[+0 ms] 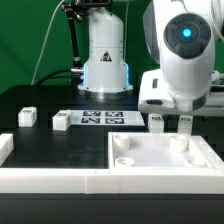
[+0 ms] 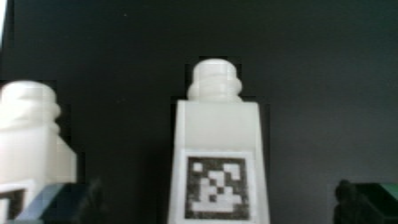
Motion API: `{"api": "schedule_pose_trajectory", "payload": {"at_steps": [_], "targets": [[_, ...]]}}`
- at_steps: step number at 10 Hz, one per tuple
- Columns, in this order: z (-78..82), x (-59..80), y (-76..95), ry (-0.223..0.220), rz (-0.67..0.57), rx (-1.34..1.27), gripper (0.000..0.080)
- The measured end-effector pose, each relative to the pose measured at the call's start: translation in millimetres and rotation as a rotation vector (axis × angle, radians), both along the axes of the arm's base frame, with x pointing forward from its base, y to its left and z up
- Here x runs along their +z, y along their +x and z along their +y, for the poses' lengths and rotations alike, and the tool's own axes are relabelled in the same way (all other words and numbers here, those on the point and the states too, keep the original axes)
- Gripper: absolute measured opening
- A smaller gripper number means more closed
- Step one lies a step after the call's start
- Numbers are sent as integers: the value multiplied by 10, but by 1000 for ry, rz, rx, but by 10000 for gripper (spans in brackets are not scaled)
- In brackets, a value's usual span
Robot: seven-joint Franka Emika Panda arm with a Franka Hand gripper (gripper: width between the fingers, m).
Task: Assemble one leg
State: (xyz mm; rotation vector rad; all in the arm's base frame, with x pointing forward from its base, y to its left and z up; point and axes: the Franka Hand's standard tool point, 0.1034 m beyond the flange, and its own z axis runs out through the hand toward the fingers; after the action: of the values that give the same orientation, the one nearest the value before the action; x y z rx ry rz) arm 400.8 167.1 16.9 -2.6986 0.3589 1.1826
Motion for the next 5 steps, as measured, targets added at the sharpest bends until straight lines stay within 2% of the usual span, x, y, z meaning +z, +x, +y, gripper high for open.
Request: {"api": "schedule_pose_trajectory", "payload": {"at_steps": [5], "targets": [[32,-60,-45,-1,5,6,649]]}}
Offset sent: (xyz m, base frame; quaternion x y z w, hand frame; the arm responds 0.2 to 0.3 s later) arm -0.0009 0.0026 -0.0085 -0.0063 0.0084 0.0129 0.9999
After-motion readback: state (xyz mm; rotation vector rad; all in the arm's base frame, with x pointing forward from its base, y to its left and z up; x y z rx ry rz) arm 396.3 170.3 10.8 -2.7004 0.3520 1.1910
